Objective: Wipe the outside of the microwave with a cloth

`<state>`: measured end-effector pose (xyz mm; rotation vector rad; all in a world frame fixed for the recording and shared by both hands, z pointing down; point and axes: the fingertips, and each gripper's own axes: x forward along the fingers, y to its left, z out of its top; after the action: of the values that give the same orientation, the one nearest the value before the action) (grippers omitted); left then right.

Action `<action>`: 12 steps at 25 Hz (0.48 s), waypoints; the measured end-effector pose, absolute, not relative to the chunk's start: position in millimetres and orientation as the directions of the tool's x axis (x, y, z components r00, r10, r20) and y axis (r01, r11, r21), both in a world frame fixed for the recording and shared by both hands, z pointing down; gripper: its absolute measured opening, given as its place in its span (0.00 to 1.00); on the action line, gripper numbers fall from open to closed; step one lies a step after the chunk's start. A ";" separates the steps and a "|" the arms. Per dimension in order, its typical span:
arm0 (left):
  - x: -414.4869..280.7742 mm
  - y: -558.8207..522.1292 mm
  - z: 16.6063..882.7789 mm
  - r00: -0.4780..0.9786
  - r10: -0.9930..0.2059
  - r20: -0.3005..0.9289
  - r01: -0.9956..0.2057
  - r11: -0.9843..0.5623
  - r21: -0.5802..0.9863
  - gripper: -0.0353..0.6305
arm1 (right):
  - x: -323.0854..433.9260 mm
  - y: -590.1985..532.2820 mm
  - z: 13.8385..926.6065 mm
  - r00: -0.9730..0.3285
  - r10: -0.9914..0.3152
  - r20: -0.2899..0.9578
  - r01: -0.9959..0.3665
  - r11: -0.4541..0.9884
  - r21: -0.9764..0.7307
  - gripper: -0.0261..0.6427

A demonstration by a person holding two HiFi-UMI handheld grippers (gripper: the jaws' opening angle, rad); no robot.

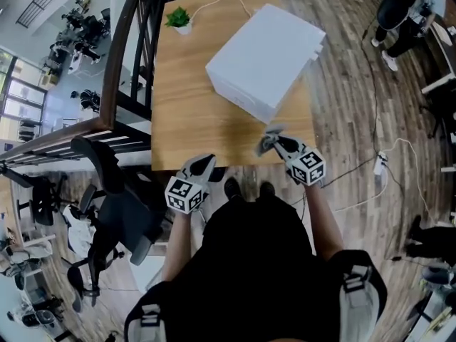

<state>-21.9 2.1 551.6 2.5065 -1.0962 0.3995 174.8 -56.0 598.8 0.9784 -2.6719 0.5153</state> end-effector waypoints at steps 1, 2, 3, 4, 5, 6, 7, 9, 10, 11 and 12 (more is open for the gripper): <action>-18.6 2.2 550.8 0.651 -0.646 0.399 -0.752 -0.622 0.219 0.06 | 174.4 -55.6 598.0 -0.752 -0.562 0.345 -0.650 0.721 -0.240 0.08; -14.9 2.4 549.9 0.646 -0.651 0.398 -0.756 -0.618 0.216 0.06 | 174.1 -55.0 597.0 -0.759 -0.553 0.343 -0.640 0.730 -0.239 0.08; -11.0 2.7 549.0 0.641 -0.656 0.397 -0.760 -0.614 0.213 0.06 | 174.1 -54.1 596.6 -0.766 -0.544 0.344 -0.631 0.739 -0.235 0.08; -6.9 3.2 548.3 0.637 -0.661 0.396 -0.764 -0.610 0.211 0.06 | 174.6 -52.9 597.2 -0.771 -0.535 0.345 -0.623 0.747 -0.232 0.08; -2.7 4.1 548.0 0.634 -0.665 0.395 -0.767 -0.606 0.210 0.06 | 175.6 -51.6 598.2 -0.776 -0.527 0.346 -0.615 0.754 -0.230 0.08; 1.7 5.2 548.2 0.631 -0.668 0.395 -0.770 -0.603 0.210 0.06 | 176.8 -50.2 598.7 -0.781 -0.520 0.345 -0.608 0.760 -0.231 0.08; 6.2 6.7 548.6 0.628 -0.670 0.395 -0.772 -0.599 0.210 0.06 | 178.3 -48.8 598.2 -0.786 -0.515 0.343 -0.602 0.764 -0.231 0.08; 15.8 10.1 549.9 0.624 -0.674 0.396 -0.776 -0.594 0.212 0.06 | 182.4 -45.8 597.4 -0.794 -0.504 0.339 -0.590 0.773 -0.232 0.08; 20.6 11.7 550.7 0.622 -0.675 0.396 -0.778 -0.592 0.213 0.06 | 185.0 -44.5 598.3 -0.798 -0.498 0.339 -0.584 0.778 -0.232 0.08; 25.3 13.1 551.6 0.621 -0.676 0.396 -0.779 -0.589 0.214 0.06 | 187.4 -43.6 599.3 -0.802 -0.492 0.339 -0.578 0.783 -0.231 0.08; 29.7 14.2 552.5 0.619 -0.677 0.397 -0.780 -0.587 0.216 0.06 | 189.5 -42.9 599.6 -0.806 -0.485 0.339 -0.571 0.788 -0.229 0.08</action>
<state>29.7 14.2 552.5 2.4776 -1.1653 0.3869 189.5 -42.9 599.6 0.8184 -2.7173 0.4704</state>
